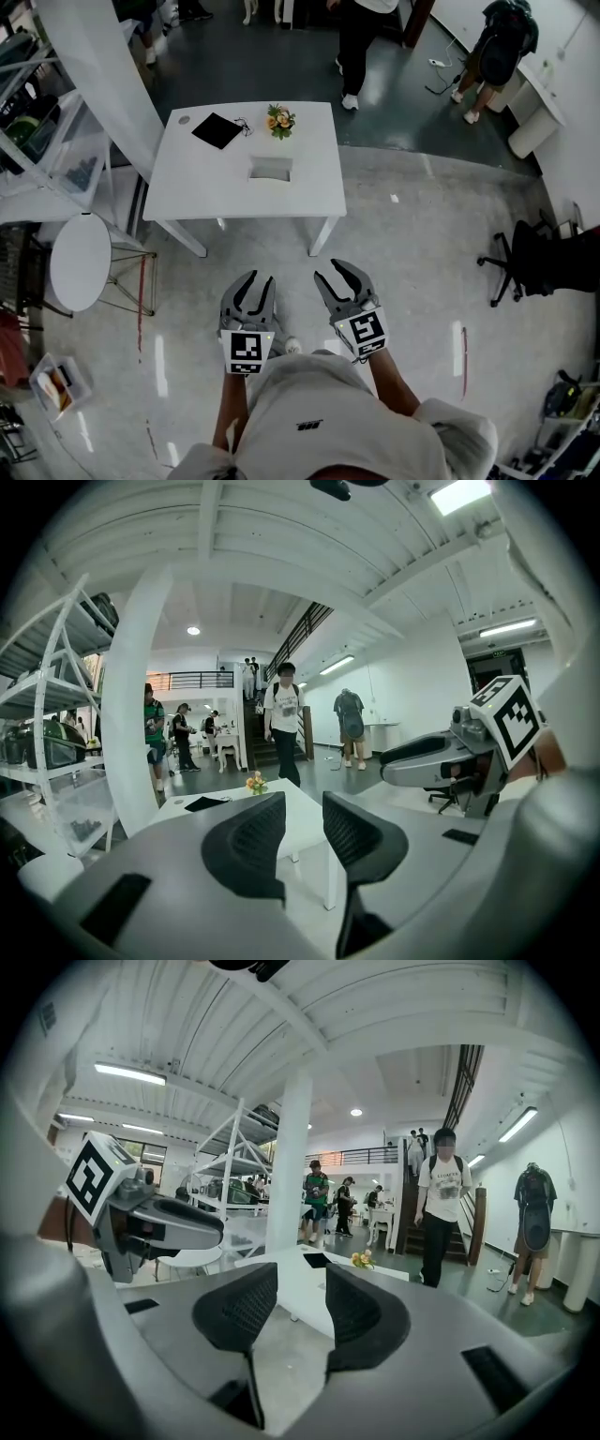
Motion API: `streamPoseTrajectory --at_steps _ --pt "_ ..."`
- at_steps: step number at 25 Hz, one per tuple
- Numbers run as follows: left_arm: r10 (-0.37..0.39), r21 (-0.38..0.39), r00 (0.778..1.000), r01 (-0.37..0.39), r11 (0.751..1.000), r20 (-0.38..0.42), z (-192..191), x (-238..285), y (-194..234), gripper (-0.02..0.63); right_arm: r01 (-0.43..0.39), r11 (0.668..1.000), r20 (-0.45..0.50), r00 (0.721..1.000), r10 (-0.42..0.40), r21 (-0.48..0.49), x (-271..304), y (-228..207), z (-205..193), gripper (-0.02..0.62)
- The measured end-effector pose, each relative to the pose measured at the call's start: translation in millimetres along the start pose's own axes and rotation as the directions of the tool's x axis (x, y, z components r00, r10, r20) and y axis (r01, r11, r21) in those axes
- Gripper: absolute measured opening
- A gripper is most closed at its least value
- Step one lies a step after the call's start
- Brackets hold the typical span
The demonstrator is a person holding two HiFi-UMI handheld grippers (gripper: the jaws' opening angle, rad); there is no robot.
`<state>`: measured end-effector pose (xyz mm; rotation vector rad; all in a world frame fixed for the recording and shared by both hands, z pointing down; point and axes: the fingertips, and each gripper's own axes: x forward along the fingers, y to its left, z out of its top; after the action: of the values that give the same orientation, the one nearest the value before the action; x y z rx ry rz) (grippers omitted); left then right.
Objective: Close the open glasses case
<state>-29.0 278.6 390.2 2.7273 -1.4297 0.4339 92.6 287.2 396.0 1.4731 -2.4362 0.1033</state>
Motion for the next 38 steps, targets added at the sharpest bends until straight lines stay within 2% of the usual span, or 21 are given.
streamPoseTrajectory --at_steps 12,25,38 --pt "-0.053 0.002 0.999 0.053 0.999 0.009 6.3 61.7 54.9 0.138 0.039 0.999 -0.009 0.999 -0.038 0.009 72.0 -24.3 17.3 0.163" --pt "-0.133 0.012 0.991 0.133 0.991 0.031 16.3 119.2 127.7 0.138 0.119 0.992 -0.024 0.993 -0.118 0.044 153.6 -37.3 46.2 0.163" --pt "-0.165 0.018 0.985 0.164 0.986 0.047 20.7 163.1 168.7 0.137 0.177 0.983 -0.046 0.984 -0.175 0.042 199.7 -58.6 44.1 0.163"
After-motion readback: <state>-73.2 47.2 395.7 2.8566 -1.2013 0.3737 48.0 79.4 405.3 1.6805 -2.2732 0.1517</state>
